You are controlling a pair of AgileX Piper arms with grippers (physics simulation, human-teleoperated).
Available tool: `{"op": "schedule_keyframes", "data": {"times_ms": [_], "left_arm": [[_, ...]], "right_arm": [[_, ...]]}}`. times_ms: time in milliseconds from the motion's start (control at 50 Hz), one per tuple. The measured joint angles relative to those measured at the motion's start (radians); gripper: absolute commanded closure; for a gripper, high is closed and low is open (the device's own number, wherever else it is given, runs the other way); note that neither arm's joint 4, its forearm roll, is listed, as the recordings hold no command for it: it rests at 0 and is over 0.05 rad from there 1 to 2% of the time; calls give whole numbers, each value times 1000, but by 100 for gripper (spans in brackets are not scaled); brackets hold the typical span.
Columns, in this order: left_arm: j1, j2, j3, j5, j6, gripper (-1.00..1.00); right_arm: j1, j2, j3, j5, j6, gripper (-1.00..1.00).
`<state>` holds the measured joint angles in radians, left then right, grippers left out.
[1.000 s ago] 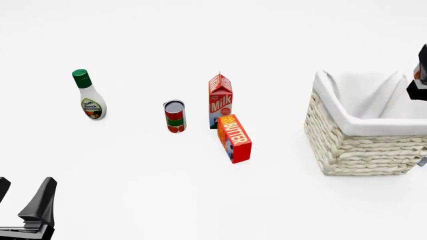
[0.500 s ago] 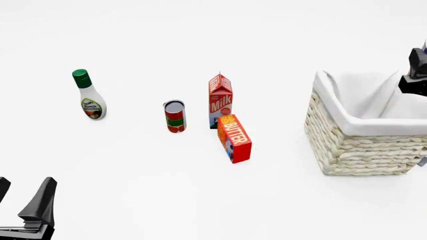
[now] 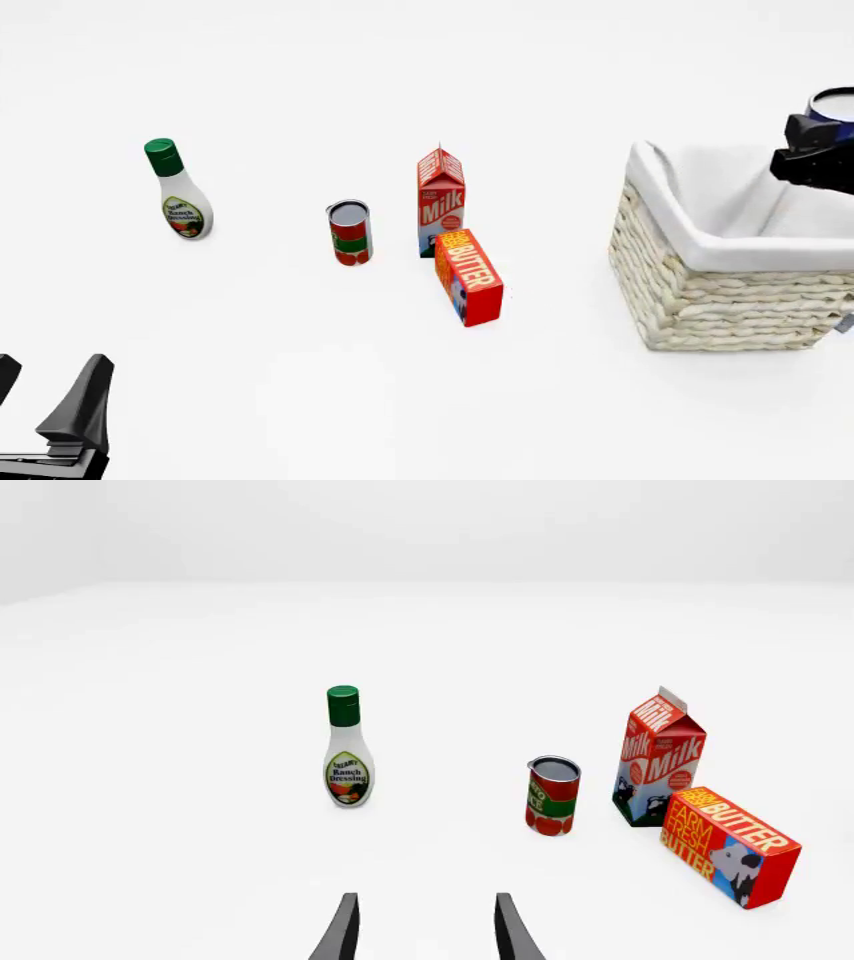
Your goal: Pick the alphabet soup and place it in the basket.
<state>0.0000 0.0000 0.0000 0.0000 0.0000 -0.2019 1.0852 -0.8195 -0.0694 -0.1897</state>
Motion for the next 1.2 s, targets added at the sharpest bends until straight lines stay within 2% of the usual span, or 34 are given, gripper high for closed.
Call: {"op": "schedule_keyframes", "data": {"times_ms": [760,1200], "left_arm": [[0,0,0,0,0,-100],[0,0,0,0,0,-100]], "right_arm": [[6,181,-107,95,-106,100],[5,297,-158,106,-155,100]]}}
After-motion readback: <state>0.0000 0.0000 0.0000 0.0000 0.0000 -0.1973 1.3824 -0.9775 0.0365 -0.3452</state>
